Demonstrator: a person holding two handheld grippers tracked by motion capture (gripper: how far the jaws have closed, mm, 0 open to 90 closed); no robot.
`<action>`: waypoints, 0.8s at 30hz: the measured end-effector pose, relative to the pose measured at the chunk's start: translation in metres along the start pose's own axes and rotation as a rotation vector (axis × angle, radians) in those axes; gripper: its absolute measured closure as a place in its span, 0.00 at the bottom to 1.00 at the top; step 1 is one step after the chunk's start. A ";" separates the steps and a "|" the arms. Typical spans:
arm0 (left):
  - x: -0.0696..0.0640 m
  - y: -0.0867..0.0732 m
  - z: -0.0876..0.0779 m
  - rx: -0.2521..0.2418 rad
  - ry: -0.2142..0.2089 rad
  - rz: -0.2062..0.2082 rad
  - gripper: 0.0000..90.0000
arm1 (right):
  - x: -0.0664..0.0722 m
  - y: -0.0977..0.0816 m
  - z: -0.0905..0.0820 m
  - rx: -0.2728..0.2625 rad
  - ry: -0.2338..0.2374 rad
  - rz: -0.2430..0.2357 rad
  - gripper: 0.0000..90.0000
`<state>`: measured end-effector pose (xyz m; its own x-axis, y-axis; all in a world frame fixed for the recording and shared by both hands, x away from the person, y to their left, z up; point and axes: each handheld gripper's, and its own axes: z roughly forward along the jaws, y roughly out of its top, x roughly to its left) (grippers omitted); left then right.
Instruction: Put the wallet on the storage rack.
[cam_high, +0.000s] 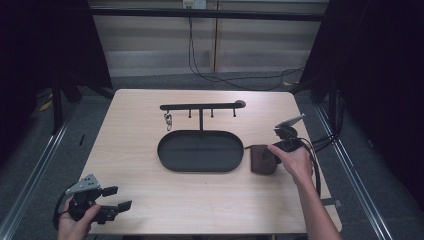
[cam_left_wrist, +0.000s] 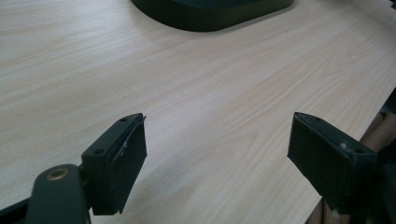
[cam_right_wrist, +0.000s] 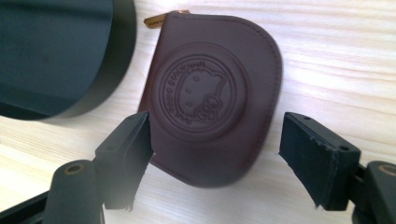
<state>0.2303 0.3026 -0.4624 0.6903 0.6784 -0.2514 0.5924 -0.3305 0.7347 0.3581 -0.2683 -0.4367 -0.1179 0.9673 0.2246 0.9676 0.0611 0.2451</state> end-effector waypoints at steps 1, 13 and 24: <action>0.000 0.000 0.000 0.000 -0.001 -0.001 0.22 | -0.001 0.001 0.003 0.012 -0.005 0.003 0.27; 0.000 0.000 0.001 0.007 -0.005 -0.003 0.22 | -0.002 0.011 0.025 0.059 -0.031 0.023 0.23; 0.000 0.000 0.002 0.014 -0.009 0.004 0.22 | 0.001 0.014 0.032 0.077 -0.036 0.047 0.19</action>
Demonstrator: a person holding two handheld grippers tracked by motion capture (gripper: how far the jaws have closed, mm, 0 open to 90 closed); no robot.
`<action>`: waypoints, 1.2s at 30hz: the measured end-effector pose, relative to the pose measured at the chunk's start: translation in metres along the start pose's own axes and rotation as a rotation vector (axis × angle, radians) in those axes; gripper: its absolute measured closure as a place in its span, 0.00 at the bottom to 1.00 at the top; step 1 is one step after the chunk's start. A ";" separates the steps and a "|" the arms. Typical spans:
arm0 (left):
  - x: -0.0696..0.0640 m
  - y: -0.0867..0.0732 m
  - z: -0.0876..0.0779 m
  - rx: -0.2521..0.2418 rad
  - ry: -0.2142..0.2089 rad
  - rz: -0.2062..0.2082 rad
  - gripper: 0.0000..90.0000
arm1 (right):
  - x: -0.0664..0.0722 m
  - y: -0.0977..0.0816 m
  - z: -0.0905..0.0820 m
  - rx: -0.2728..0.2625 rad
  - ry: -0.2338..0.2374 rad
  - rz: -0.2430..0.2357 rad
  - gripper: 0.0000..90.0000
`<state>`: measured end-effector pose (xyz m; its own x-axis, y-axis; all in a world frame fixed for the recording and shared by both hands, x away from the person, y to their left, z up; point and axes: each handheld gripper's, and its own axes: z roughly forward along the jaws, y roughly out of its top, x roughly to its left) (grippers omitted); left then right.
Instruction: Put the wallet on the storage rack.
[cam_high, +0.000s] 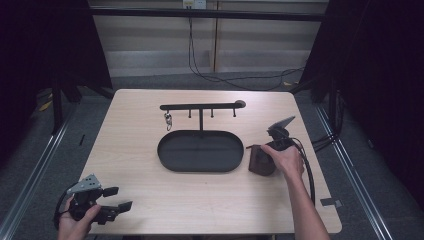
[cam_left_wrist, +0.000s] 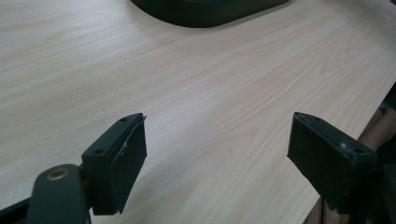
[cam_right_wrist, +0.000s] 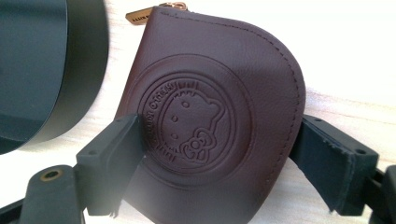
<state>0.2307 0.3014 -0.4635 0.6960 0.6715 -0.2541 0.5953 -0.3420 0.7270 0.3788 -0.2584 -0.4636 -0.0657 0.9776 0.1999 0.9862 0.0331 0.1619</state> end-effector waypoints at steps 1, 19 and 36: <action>0.000 0.000 0.000 -0.001 0.001 0.000 0.22 | -0.002 0.000 0.001 -0.001 0.014 0.010 0.19; 0.000 0.000 -0.001 -0.005 0.002 0.004 0.22 | -0.008 -0.002 -0.015 -0.058 0.026 0.077 0.64; -0.001 0.001 -0.002 -0.024 -0.006 0.019 0.22 | 0.013 0.007 -0.039 -0.064 -0.043 0.015 0.84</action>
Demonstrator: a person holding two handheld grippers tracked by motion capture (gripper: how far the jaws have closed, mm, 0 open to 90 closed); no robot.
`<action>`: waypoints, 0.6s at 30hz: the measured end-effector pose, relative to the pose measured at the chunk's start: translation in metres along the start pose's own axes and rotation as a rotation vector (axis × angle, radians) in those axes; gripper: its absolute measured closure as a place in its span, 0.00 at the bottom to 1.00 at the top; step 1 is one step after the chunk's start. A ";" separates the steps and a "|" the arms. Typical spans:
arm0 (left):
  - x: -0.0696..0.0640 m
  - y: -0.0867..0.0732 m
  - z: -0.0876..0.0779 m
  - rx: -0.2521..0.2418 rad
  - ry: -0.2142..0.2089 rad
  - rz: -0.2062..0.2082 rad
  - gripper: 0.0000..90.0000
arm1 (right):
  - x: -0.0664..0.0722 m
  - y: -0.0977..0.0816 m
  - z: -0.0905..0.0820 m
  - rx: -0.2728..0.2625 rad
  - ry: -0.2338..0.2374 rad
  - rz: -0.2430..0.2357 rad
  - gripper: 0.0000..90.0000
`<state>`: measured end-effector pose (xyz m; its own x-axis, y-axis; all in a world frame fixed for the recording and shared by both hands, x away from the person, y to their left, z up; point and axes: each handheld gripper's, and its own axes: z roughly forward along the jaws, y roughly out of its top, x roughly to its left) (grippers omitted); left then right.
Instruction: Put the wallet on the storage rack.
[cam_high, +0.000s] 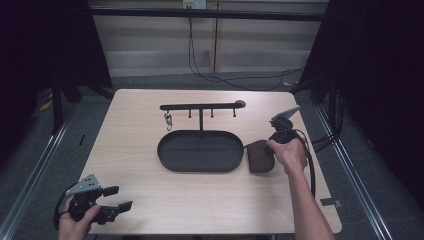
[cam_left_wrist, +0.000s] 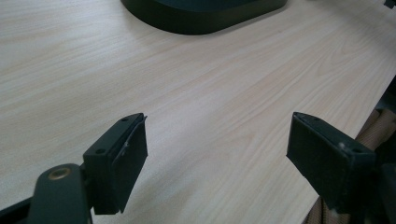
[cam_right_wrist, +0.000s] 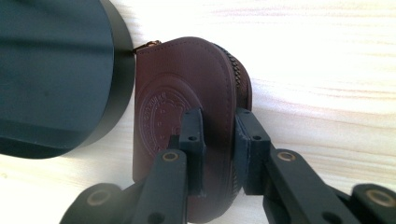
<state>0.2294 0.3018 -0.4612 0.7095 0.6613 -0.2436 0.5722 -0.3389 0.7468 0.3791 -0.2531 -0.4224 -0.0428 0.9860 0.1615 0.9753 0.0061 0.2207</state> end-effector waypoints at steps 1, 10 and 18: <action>0.000 0.000 0.000 0.000 0.005 -0.002 0.22 | 0.001 0.001 0.000 0.004 -0.004 0.000 0.84; 0.001 0.000 0.000 -0.002 0.005 -0.002 0.22 | 0.003 0.005 -0.013 0.007 0.011 -0.016 0.92; 0.002 0.000 0.000 -0.007 0.005 -0.003 0.21 | 0.006 0.008 -0.021 0.039 -0.015 -0.030 0.93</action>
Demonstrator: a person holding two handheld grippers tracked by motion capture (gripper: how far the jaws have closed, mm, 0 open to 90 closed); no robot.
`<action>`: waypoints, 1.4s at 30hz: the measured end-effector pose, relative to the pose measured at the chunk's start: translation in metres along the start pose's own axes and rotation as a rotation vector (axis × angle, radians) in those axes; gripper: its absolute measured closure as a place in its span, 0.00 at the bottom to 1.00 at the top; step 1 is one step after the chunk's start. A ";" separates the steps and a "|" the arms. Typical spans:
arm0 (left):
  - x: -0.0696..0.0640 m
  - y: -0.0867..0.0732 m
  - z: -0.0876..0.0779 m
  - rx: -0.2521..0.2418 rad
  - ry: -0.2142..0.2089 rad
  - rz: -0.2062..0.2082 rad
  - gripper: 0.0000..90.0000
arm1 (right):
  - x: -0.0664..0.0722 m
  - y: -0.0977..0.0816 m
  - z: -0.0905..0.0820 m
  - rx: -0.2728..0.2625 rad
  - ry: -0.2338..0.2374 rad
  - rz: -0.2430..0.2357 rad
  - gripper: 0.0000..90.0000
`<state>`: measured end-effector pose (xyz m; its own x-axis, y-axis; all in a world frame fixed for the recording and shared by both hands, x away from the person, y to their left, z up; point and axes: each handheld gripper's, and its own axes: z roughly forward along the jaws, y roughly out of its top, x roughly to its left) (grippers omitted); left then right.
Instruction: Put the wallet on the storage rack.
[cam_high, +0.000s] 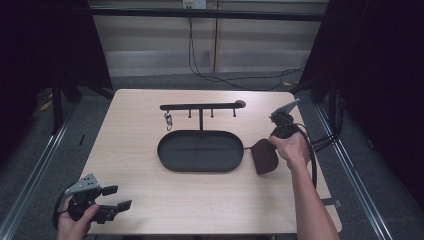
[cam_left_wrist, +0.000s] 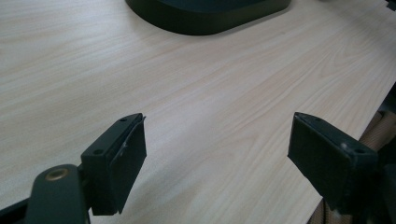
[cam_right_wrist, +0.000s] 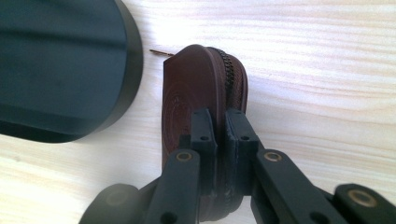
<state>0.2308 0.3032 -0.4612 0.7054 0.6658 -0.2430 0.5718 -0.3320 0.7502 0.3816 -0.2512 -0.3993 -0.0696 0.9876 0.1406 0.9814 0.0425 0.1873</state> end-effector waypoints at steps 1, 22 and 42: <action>0.000 0.000 0.000 -0.001 -0.002 0.005 0.21 | 0.001 0.001 -0.003 0.012 -0.009 -0.006 0.93; 0.002 0.001 -0.001 0.003 -0.001 0.003 0.21 | 0.016 0.014 -0.037 0.066 -0.053 -0.056 0.93; 0.003 0.000 0.000 0.019 0.007 -0.016 0.21 | 0.026 0.023 -0.055 0.014 -0.036 -0.058 0.92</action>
<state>0.2331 0.3053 -0.4621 0.6937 0.6753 -0.2505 0.5904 -0.3339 0.7348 0.3923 -0.2331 -0.3377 -0.1205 0.9882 0.0949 0.9782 0.1019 0.1810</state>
